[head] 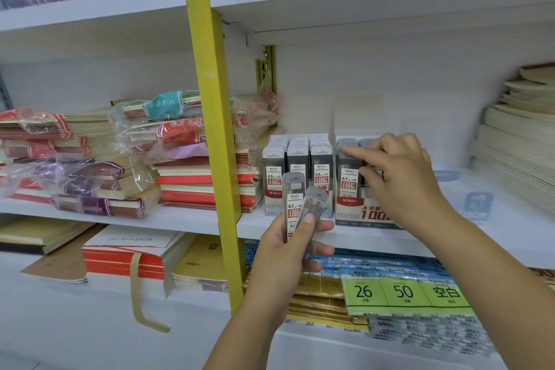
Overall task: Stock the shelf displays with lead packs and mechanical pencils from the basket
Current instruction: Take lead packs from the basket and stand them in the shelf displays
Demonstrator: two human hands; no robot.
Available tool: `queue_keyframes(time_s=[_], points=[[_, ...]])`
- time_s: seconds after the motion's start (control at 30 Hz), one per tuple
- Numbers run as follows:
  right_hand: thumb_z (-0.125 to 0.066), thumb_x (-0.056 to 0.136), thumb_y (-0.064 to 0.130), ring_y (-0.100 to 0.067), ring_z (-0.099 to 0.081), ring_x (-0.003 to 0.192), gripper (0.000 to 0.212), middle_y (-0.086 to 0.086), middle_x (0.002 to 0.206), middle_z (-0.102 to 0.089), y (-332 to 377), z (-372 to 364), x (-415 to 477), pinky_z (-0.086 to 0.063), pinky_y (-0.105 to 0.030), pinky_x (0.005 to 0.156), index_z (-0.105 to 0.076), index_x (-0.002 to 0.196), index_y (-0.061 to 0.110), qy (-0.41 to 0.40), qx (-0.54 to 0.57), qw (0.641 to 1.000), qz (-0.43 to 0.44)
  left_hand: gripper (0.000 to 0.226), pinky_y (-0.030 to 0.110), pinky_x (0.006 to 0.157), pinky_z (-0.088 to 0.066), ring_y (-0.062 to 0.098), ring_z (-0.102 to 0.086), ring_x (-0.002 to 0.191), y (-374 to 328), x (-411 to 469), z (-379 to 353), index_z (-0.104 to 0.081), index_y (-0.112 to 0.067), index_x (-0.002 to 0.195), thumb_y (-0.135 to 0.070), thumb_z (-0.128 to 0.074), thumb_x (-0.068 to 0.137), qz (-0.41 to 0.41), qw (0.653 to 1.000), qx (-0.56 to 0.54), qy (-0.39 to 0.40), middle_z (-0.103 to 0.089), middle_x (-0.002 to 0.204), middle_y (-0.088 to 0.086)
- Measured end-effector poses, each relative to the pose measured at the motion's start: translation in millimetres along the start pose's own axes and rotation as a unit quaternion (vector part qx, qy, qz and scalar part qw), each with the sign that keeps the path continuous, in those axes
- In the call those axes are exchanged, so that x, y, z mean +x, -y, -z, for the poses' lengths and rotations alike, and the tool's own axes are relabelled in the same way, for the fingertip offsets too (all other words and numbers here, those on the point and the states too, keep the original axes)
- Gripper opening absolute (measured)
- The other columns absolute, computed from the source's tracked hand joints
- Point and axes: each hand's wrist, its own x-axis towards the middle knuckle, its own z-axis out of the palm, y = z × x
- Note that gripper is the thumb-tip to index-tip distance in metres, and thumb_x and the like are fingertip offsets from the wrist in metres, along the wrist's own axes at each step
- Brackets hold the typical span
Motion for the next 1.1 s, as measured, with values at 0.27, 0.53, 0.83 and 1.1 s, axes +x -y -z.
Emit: queue_keyframes(time_s=[0.27,0.53,0.83,1.1], points=[[-0.056,0.095,0.020,-0.011,-0.043,0.095,0.028,0.008,0.096,-0.057,8.7,13.9,-8.3,-0.039,-0.030,0.084,-0.066,0.120,0.026,-0.016,0.053,0.998,0.015,0.021,0.019,0.054,-0.051,0.009,-0.070,0.073,-1.7,-1.7,-4.9,-0.060,-0.035,0.121,-0.038,-0.055,0.100,-0.005,1.000,0.005,0.019,-0.077,0.104,-0.005],[-0.065,0.090,0.025,-0.009,-0.058,0.084,0.024,0.006,0.091,-0.064,21.3,18.7,-26.2,-0.049,-0.028,0.079,-0.064,0.098,0.047,0.155,0.262,0.951,-0.049,0.021,0.018,0.058,-0.048,0.007,-0.066,0.076,-8.1,-10.0,-15.1,-0.069,-0.045,0.111,-0.046,-0.061,0.091,-0.001,0.996,-0.022,0.089,-0.076,0.110,0.000],[-0.062,0.090,0.014,-0.001,-0.066,0.073,0.025,0.013,0.086,-0.072,2.4,41.2,-28.8,-0.049,-0.012,0.064,-0.070,0.098,0.037,0.165,0.424,0.884,-0.113,0.041,0.019,0.052,-0.042,0.007,-0.054,0.065,-10.2,-14.6,-13.4,-0.073,-0.029,0.110,-0.041,-0.081,0.071,0.025,0.985,-0.114,0.126,-0.074,0.101,0.001],[-0.070,0.077,0.031,-0.013,-0.071,0.086,0.037,0.002,0.095,-0.075,7.3,40.5,-29.3,-0.058,-0.025,0.070,-0.060,0.112,0.026,0.144,0.472,0.855,-0.159,0.046,0.019,0.055,-0.045,0.005,-0.058,0.070,-9.7,-15.0,-14.3,-0.074,-0.034,0.110,-0.044,-0.085,0.067,0.020,0.995,-0.050,0.087,-0.074,0.099,-0.002]])
